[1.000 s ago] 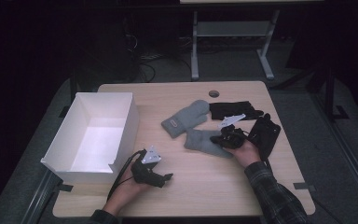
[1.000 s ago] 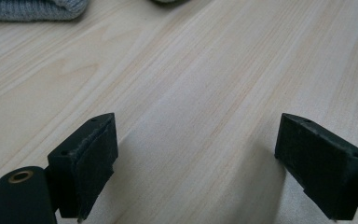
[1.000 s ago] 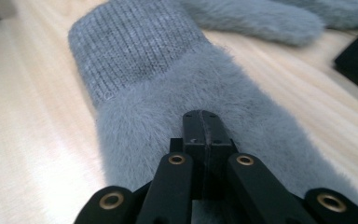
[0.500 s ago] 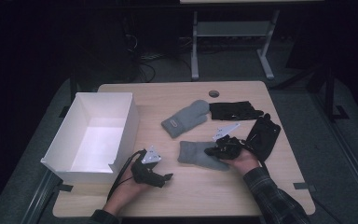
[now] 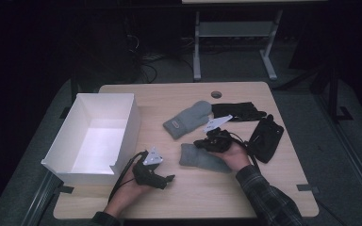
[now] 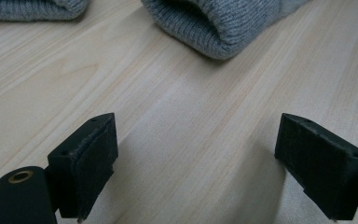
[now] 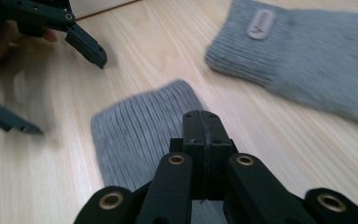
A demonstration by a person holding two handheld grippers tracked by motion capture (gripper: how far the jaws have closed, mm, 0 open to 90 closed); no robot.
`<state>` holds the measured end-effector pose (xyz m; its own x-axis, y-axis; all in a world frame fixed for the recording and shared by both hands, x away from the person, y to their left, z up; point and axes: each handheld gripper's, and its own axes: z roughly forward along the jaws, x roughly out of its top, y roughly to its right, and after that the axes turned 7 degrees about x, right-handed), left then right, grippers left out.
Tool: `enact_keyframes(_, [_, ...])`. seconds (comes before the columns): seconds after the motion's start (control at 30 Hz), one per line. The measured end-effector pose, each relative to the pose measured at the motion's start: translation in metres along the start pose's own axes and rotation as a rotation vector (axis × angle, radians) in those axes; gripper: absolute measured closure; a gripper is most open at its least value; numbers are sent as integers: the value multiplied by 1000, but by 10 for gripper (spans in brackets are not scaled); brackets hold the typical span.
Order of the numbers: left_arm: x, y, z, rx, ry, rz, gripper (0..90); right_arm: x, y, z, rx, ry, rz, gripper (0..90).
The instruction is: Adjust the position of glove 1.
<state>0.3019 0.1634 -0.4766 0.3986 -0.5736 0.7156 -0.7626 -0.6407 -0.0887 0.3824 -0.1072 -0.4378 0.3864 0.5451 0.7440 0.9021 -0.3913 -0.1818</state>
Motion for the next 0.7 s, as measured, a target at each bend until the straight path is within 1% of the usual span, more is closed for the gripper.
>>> enact_keyframes(0.03, [0, 0, 0, 1, -3, 4, 124, 4, -3, 10, -4, -29, -8, 900])
enact_keyframes(0.07, [0, 0, 0, 1, -3, 4, 124, 4, -3, 10, -4, -29, -8, 900])
enact_keyframes(0.1, [0, 0, 0, 0, -1, 1, 124, 4, -4, 20, 11, -44, -19, 900])
enact_keyframes(0.13, [0, 0, 0, 0, -1, 1, 124, 4, -4, 23, 20, -48, -32, 900])
enact_keyframes(0.17, [0, 0, 0, 0, 0, 0, 124, 4, -6, 26, 33, -49, -30, 900])
enact_keyframes(0.2, [0, 0, 0, 1, -2, 3, 124, 4, -6, 26, 33, -49, -30, 900])
enact_keyframes(0.3, [0, 0, 0, 1, -2, 3, 124, 6, -12, 30, 61, -51, -43, 900])
enact_keyframes(0.33, [0, 0, 0, 1, -2, 4, 124, 6, -13, 30, 73, -53, -60, 900])
enact_keyframes(0.37, [0, 0, 0, 1, -3, 5, 124, 7, -16, 32, 108, -51, -69, 900])
enact_keyframes(0.4, [0, 0, 0, 2, -3, 7, 124, 7, -16, 32, 108, -51, -69, 900])
enact_keyframes(0.47, [0, -1, 0, 3, -2, 11, 124, 7, -22, 33, 135, -55, -86, 900])
enact_keyframes(0.5, [0, -1, 0, 3, -3, 12, 124, 9, -27, 35, 161, -62, -105, 900])
enact_keyframes(0.53, [0, -1, 0, 3, -3, 12, 124, 9, -27, 35, 161, -62, -105, 900])
enact_keyframes(0.6, [0, -1, 0, 3, -3, 12, 124, 10, -32, 37, 204, -70, -119, 900])
enact_keyframes(0.67, [0, -1, 0, 3, -2, 10, 124, 10, -35, 38, 220, -79, -146, 900])
enact_keyframes(0.7, [0, -1, 0, 3, -1, 10, 124, 10, -38, 38, 228, -84, -139, 900])
